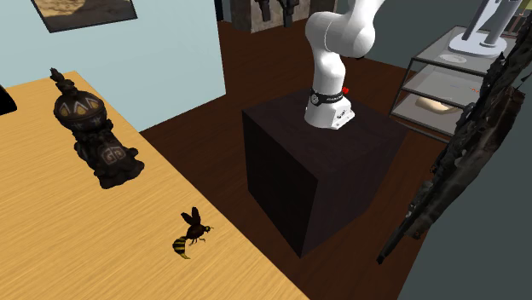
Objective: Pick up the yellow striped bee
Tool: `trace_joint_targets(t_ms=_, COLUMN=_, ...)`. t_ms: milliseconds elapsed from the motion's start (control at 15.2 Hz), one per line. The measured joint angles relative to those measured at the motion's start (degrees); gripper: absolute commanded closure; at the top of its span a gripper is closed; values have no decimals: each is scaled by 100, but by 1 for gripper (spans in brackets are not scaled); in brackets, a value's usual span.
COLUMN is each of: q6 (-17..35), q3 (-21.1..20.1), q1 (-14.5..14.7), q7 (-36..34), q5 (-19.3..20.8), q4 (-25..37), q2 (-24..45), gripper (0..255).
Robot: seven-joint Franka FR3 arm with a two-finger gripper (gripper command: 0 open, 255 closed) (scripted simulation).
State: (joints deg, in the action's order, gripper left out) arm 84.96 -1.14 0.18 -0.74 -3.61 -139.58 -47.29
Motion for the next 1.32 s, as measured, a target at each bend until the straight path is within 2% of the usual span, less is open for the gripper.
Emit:
trace_joint_targets(t_ms=132, q6=78, q3=-18, q1=16, q7=14, q5=-3, q4=5, q2=82, gripper=0)
trace_joint_targets(t_ms=396, q6=702, q3=-146, q1=125, q7=112, q5=-12, q4=28, q2=722, gripper=0)
trace_joint_targets(t_ms=792, q6=1729, q3=-399, q1=291, q7=219, q5=14, q4=300, q2=1990, gripper=0)
trace_joint_targets(t_ms=1320, q6=2687, q3=-703, q1=447, q7=290, q5=244, q4=1079, q2=3687, gripper=0)
